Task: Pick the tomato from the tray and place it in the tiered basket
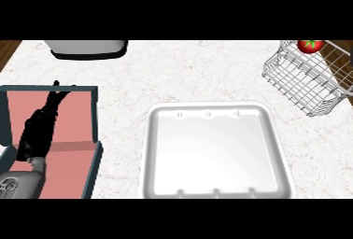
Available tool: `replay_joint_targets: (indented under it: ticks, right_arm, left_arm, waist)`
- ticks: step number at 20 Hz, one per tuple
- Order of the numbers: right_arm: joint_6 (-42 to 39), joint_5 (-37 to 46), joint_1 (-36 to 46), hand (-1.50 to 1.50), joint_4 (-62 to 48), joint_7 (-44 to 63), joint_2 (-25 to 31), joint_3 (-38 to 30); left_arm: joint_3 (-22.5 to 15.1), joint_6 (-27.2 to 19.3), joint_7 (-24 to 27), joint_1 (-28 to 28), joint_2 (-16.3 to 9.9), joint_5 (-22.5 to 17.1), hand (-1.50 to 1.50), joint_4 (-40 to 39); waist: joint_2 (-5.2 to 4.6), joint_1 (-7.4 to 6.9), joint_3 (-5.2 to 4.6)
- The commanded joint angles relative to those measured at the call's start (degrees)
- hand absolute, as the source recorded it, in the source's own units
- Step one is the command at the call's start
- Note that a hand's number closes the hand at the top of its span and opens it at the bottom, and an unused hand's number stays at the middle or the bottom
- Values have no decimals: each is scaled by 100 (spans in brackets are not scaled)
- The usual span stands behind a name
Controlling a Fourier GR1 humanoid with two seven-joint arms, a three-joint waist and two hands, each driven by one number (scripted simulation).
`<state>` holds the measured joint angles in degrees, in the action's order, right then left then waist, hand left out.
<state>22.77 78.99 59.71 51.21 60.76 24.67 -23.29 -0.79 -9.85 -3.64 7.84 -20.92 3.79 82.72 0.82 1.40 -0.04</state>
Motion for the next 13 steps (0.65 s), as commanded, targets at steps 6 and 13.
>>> replay_joint_targets:
  ticks: [6, 13]
  right_arm:
    - [-1085, -296, -1145, -150, 2819, 960, -666, -242]
    - [-1671, -412, -2763, -150, 5701, 809, -1412, -124]
  left_arm:
    - [45, -101, 123, -373, 63, 87, 0, 9]
    - [125, -100, 158, -441, 32, 87, 0, 84]
  waist:
    - [116, 285, -6]
    - [96, 324, -4]
